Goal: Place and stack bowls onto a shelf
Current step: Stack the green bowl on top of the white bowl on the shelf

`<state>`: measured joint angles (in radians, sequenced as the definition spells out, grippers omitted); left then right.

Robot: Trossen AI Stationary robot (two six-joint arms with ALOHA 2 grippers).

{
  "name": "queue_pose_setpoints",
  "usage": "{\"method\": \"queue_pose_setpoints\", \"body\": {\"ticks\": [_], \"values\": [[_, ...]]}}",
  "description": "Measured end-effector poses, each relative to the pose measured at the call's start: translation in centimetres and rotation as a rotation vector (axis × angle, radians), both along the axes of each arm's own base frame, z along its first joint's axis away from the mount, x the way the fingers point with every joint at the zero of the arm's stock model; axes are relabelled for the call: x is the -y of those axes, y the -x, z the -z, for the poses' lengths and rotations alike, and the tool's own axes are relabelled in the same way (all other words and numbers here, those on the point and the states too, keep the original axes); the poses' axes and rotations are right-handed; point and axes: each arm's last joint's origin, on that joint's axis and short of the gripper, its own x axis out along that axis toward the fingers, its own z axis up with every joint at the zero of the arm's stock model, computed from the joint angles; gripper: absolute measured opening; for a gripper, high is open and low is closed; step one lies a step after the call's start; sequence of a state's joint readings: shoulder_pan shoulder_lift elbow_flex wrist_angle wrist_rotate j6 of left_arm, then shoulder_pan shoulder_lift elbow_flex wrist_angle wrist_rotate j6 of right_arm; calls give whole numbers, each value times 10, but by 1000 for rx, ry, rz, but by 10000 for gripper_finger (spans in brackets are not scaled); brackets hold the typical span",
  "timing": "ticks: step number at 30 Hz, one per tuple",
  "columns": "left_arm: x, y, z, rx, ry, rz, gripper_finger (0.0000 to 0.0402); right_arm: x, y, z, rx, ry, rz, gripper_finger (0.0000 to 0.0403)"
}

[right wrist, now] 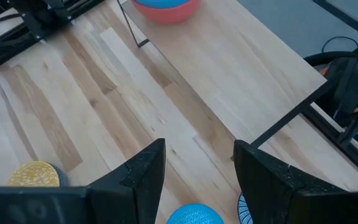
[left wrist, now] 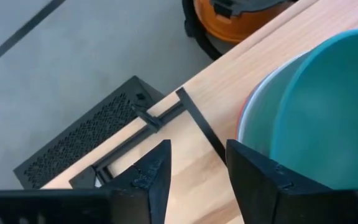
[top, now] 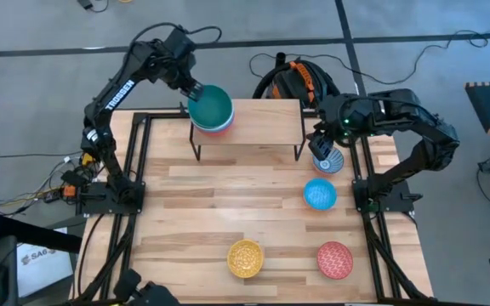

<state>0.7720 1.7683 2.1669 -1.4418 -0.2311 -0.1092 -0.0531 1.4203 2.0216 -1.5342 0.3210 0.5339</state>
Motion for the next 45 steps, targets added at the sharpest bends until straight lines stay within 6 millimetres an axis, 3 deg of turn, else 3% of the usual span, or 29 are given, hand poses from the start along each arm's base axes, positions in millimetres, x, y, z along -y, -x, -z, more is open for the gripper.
{"method": "queue_pose_setpoints", "body": {"ticks": [11,28,45], "values": [[-5,-3,19,-45,36,-28,129,2,1,-2,22,7,1,214],[-17,4,31,-235,-12,-119,129,2,1,-3,29,7,5,214],[-34,21,35,-287,-9,-202,110,2,1,-3,36,3,9,214]]}}
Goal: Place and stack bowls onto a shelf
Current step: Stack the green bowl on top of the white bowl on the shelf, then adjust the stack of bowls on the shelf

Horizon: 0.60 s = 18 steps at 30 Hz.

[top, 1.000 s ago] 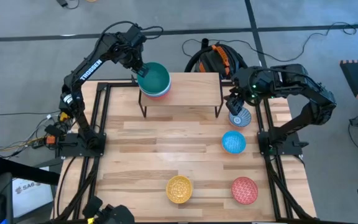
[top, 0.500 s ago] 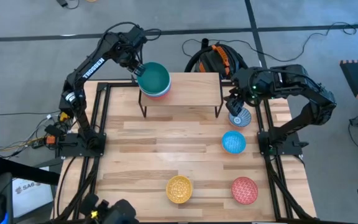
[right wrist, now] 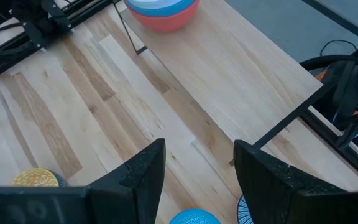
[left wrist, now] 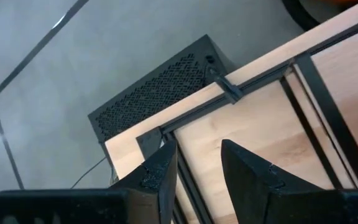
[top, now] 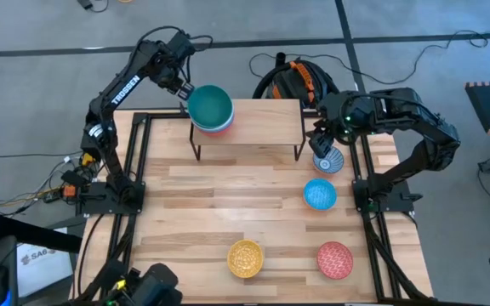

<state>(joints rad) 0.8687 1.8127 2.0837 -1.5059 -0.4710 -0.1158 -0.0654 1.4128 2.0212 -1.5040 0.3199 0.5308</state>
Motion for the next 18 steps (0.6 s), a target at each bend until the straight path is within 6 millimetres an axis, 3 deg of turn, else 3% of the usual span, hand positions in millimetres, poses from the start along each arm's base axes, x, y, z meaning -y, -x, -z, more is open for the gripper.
{"method": "queue_pose_setpoints", "body": {"ticks": [5,9,14,18], "values": [[-6,-4,15,-40,87,-4,93,0,0,0,2,2,-3,214],[-4,-5,12,-54,59,-4,91,0,0,0,2,-1,-6,214],[0,0,-15,-14,-26,-1,90,2,0,0,1,-2,1,214],[25,4,-54,114,-112,63,90,2,0,0,-1,0,-1,214]]}}
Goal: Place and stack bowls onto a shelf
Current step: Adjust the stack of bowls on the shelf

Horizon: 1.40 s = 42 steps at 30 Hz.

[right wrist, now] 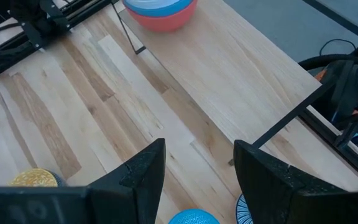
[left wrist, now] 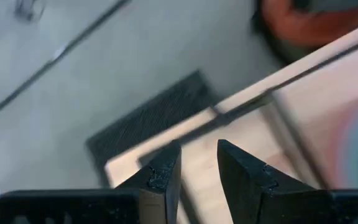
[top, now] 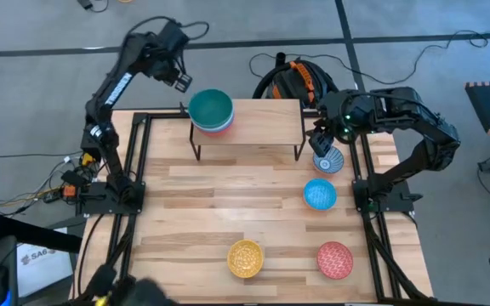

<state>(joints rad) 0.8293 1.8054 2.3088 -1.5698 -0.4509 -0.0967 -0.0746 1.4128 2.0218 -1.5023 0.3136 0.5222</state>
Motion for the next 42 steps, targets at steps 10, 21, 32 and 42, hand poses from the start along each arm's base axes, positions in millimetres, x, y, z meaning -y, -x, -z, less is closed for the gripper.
{"method": "queue_pose_setpoints", "body": {"ticks": [10,21,32,42], "values": [[136,-9,-38,299,-79,466,81,-3,4,-6,47,45,-23,214],[230,-32,100,616,-257,387,26,-24,1,-17,196,51,-39,214],[224,-45,193,754,-428,203,3,-35,2,-17,229,26,3,214],[213,-54,220,675,-428,175,4,-37,3,-16,213,30,-8,214]]}}
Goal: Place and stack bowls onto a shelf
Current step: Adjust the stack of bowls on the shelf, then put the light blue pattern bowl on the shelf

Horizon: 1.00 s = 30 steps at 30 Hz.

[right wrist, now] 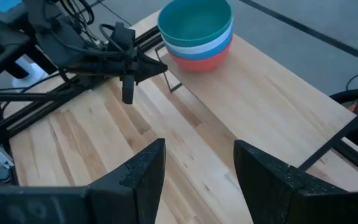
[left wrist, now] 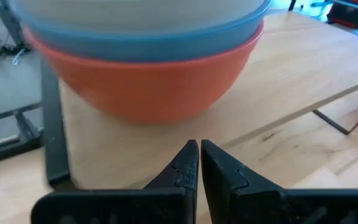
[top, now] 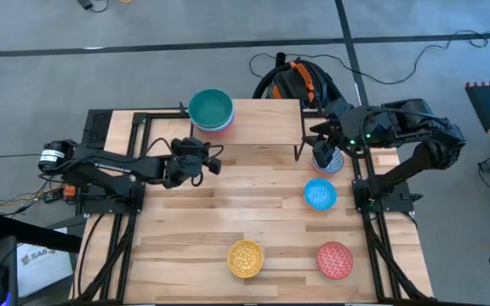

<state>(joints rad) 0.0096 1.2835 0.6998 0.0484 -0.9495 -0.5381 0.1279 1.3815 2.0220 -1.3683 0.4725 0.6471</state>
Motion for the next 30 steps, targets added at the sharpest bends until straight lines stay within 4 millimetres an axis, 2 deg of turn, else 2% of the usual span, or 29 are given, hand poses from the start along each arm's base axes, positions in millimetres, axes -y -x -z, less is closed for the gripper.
{"method": "queue_pose_setpoints", "body": {"ticks": [14,20,24,30], "values": [[-32,-3,-1,26,6,-39,4,4,4,2,-43,21,5,214],[-37,-3,-3,32,8,-29,4,6,4,2,-47,25,9,214],[-34,-3,-6,49,22,10,4,7,4,2,-49,24,13,214],[-8,6,-25,117,37,132,4,3,8,6,-93,-15,7,214]]}}
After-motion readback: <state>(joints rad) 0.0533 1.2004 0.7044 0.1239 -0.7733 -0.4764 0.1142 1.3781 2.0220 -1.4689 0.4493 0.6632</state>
